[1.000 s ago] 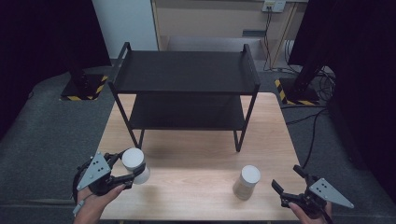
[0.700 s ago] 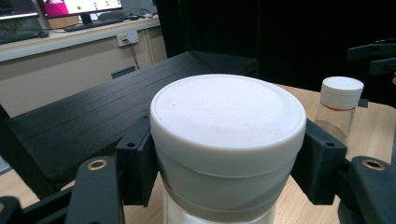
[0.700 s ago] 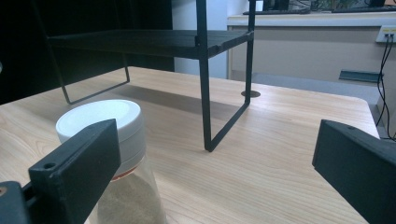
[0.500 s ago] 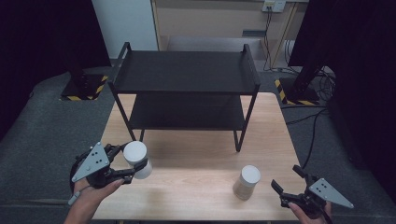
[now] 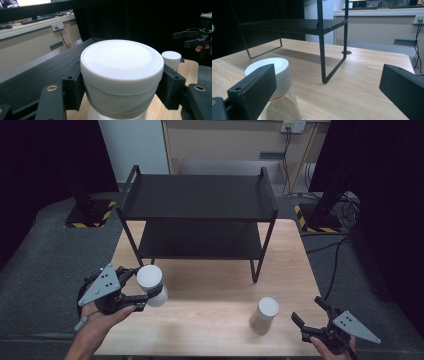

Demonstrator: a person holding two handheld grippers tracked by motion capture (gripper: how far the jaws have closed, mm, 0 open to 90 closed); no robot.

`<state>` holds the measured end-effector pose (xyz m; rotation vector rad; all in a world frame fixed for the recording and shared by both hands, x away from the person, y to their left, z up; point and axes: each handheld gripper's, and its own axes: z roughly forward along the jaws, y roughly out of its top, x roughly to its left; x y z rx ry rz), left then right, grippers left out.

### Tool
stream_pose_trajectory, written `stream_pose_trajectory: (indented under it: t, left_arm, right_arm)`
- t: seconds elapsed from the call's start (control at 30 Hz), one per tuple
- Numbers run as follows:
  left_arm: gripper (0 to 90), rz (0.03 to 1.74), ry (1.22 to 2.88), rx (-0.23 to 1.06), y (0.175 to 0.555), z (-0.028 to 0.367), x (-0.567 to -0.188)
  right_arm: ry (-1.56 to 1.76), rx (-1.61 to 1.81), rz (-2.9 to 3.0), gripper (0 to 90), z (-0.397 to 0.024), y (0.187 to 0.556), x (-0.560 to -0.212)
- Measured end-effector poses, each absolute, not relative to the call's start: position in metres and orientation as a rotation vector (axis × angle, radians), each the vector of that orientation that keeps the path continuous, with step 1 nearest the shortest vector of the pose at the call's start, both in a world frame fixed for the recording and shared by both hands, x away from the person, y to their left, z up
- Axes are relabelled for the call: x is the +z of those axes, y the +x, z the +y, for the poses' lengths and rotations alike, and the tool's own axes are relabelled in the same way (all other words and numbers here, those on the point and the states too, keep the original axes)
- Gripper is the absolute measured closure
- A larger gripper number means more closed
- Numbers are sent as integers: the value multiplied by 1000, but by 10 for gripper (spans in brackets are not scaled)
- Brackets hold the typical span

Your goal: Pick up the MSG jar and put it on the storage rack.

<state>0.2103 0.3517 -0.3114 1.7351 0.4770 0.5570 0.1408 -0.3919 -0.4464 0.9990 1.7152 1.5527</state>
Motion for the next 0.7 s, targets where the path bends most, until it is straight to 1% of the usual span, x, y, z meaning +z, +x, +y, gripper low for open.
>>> stream_pose_trajectory:
  t: [0.7]
  left_arm:
    - [326,418,1725,515,230,346,-277]
  right_arm:
    - [1004,1550,1714,16,-392,140,-446]
